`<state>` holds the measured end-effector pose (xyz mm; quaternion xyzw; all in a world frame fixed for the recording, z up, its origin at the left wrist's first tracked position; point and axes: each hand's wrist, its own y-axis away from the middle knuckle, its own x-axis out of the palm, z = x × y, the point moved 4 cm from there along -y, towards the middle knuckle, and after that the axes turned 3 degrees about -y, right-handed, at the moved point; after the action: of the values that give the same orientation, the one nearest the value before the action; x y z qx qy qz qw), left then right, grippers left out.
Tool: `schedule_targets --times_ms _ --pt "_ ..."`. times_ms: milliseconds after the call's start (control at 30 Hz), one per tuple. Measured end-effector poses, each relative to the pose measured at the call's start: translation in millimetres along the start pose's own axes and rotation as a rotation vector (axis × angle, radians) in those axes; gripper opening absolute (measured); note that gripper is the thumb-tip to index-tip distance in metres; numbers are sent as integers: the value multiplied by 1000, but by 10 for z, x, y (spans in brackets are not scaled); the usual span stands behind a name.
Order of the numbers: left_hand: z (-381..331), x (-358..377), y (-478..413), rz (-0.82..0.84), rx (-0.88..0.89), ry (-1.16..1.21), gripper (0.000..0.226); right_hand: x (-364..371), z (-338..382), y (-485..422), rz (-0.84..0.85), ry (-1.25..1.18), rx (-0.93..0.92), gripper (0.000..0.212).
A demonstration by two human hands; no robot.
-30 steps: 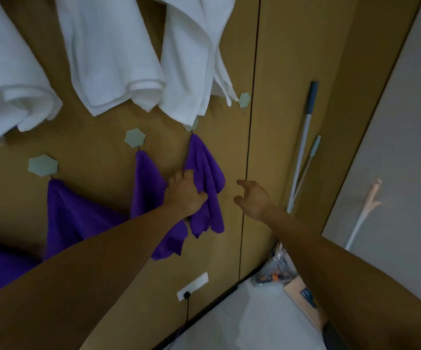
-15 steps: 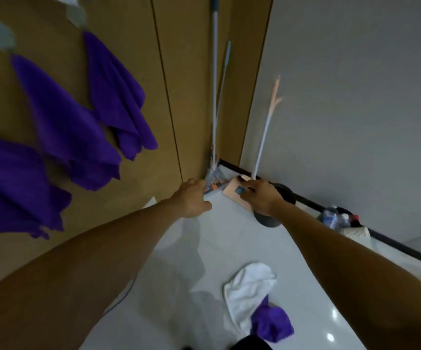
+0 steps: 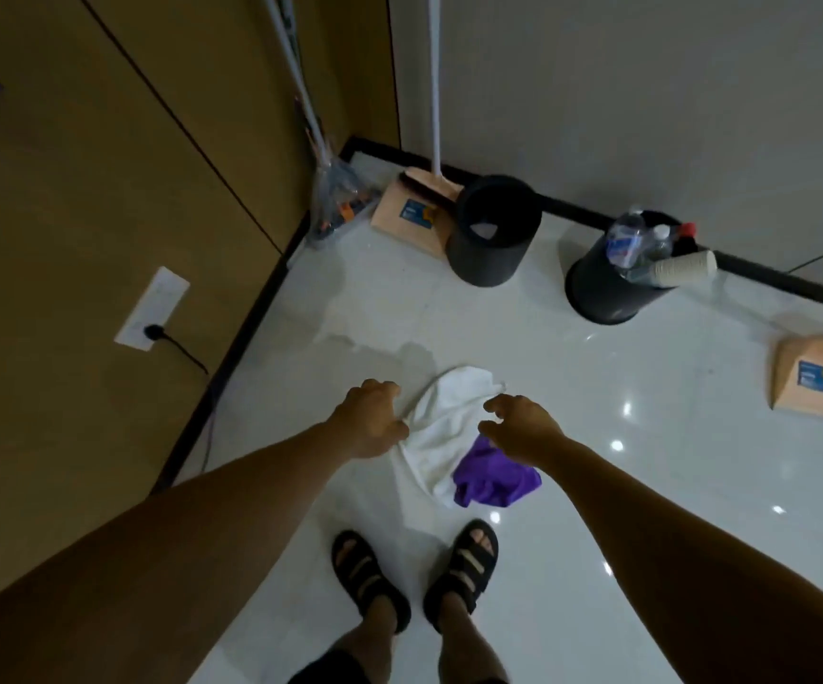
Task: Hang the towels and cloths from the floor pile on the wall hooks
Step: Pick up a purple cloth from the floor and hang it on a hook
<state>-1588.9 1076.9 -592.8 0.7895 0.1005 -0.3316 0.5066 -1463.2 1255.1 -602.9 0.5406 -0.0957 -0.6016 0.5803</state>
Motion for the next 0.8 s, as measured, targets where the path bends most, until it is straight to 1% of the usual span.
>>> schedule_targets --times_ms 33,67,133,300,433,500,567,700,800 --pt "35 52 -50 0 -13 6 67 44 -16 -49 -1 -2 1 45" --pt "97 381 -352 31 -29 14 64 300 -224 -338 27 -13 19 45" --pt "208 696 -656 56 -43 8 62 584 -390 -643 47 -2 18 47" --pt "582 1822 -1705 131 -64 16 64 1684 -1126 -1670 86 38 97 51" --pt "806 2563 -2299 170 -50 35 63 2429 -1678 -2145 52 91 176 49" --pt "886 2876 -2508 187 -49 61 62 2747 -1919 -2311 45 103 218 55" --pt "938 3125 -2649 202 -41 79 61 2989 -2114 -2439 27 65 277 58" --pt "1022 3393 -2707 240 -44 110 61 3190 -2289 -2596 -18 -45 329 44" --pt "1009 3298 -2565 249 -53 119 62 2976 -2188 -2562 -86 -112 321 27"
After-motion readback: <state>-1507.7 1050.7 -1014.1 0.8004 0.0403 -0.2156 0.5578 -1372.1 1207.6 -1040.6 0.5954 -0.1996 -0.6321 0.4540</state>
